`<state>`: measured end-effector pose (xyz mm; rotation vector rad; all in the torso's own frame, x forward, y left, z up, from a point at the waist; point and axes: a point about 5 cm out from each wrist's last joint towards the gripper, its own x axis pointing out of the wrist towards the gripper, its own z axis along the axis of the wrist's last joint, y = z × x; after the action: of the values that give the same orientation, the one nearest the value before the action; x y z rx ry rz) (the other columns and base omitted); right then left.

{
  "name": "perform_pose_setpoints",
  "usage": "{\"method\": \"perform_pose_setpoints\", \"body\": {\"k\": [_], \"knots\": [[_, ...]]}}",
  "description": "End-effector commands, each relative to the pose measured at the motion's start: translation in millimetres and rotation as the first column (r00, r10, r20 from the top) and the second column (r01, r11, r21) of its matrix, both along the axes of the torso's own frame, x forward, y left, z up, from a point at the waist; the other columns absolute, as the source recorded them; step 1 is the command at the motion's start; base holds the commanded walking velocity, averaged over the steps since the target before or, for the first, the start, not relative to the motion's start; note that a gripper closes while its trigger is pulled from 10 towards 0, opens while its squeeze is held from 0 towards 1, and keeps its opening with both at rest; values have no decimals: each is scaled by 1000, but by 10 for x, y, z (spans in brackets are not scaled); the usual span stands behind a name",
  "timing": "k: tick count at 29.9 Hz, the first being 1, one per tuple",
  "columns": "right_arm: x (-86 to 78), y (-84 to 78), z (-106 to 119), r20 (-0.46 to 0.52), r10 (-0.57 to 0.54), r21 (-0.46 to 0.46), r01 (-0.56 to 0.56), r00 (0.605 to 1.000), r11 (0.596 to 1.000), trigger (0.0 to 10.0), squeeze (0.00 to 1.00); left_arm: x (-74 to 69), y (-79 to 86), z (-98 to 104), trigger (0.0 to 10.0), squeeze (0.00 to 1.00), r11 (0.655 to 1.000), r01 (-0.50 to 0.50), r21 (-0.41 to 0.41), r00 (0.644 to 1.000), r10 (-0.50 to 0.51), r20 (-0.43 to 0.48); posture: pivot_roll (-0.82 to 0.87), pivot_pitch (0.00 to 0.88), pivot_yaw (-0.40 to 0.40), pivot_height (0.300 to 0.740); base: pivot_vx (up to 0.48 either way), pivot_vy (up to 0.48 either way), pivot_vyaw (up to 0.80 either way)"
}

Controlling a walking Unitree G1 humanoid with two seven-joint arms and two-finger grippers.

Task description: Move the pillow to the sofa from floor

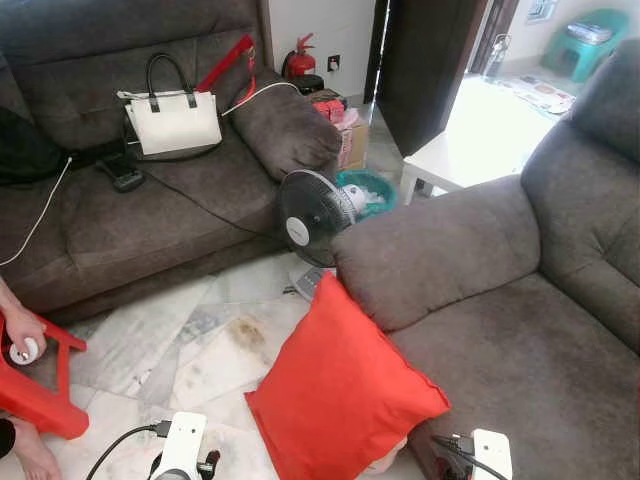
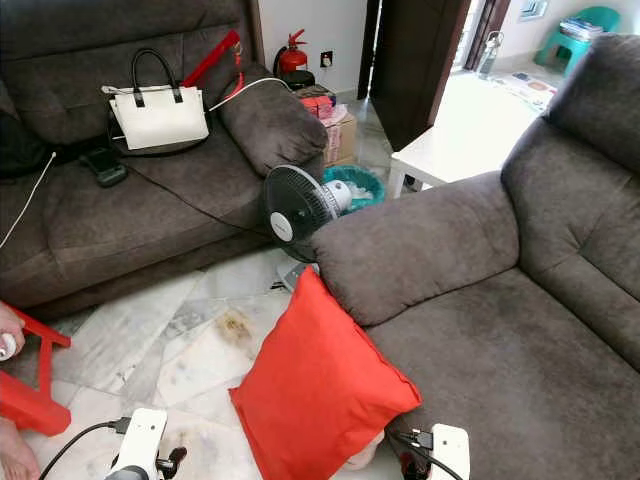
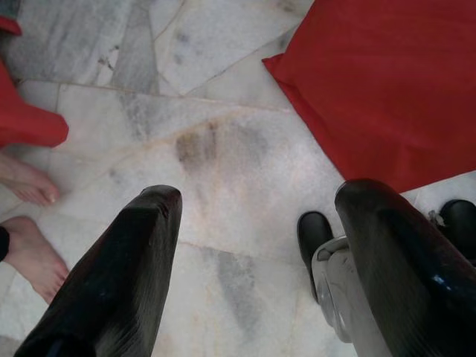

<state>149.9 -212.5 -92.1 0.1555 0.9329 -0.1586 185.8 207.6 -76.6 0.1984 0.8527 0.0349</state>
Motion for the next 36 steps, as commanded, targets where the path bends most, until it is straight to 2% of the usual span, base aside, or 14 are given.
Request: {"method": "perform_pose_setpoints", "body": {"k": [1, 29, 32, 36], "knots": [[-21, 0, -11, -13, 1, 1, -1, 1000, 1000, 10000, 0, -40, 20, -22, 10000, 0, 1000, -12, 3, 1000, 12, -24, 136, 37, -12, 740, 0, 0, 0], [-26, 1, -14, -19, -2, 3, 2, 1000, 1000, 10000, 0, -38, 20, -20, 10000, 0, 1000, -11, -1, 1000, 11, -24, 134, 41, -12, 740, 0, 0, 0], [-28, -2, -16, -24, -1, 1, 1, 1000, 1000, 10000, 0, -37, 19, -20, 10000, 0, 1000, -11, -1, 1000, 11, -24, 134, 43, -12, 740, 0, 0, -754], [-23, -4, -12, -20, 3, -2, -4, 1000, 1000, 10000, 0, -36, 18, -20, 10000, 0, 1000, -12, -1, 1000, 12, -23, 134, 43, -13, 740, 120, 0, 0]]}}
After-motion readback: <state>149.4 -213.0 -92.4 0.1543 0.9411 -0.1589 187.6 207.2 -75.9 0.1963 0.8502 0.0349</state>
